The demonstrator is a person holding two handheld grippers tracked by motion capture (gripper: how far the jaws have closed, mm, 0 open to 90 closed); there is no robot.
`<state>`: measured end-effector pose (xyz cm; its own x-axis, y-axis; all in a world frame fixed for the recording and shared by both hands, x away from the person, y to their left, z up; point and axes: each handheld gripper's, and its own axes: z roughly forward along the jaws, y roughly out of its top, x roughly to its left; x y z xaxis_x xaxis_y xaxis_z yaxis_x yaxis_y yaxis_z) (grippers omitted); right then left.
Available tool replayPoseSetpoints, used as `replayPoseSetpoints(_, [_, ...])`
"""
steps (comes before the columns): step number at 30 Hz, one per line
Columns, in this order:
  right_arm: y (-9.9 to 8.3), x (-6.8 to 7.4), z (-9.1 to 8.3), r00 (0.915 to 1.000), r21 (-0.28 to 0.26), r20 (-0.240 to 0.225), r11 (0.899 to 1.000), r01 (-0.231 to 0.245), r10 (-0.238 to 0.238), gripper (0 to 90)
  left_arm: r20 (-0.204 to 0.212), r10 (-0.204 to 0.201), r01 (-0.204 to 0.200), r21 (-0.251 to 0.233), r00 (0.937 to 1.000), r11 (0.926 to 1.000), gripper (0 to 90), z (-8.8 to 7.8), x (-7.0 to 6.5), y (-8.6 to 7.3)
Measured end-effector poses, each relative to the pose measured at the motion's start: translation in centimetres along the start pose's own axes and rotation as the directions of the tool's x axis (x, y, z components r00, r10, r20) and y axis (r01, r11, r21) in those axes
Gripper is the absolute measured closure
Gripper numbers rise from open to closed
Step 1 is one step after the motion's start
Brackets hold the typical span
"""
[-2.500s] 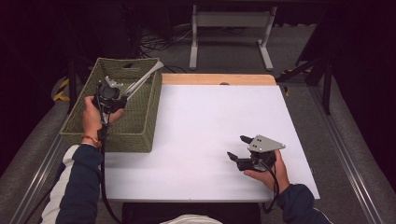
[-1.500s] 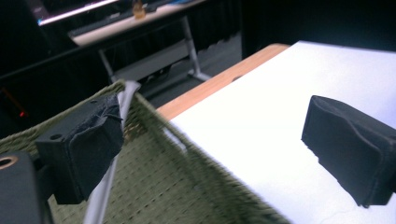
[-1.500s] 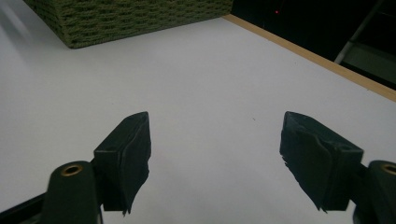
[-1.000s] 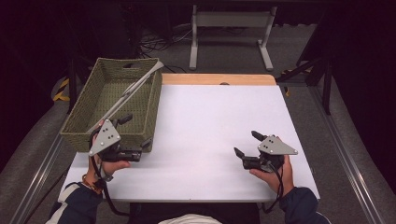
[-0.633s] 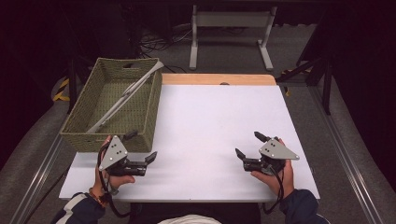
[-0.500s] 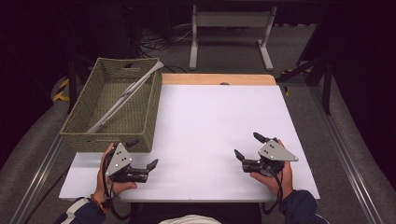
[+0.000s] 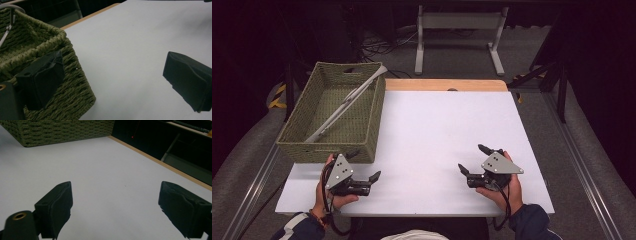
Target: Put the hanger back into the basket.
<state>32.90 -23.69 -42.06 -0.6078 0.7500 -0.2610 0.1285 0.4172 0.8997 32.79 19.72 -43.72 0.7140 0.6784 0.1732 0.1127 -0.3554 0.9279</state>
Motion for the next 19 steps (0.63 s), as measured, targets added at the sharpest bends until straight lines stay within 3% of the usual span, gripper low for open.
replayPoseSetpoints(19, [-0.1,-0.1,-0.1,1.0000,-0.003,-0.006,1.000,0.002,-0.002,13.5,0.016,-0.007,0.006,0.038,0.9999,0.9993,4.6,1.1,-0.2,-0.4])
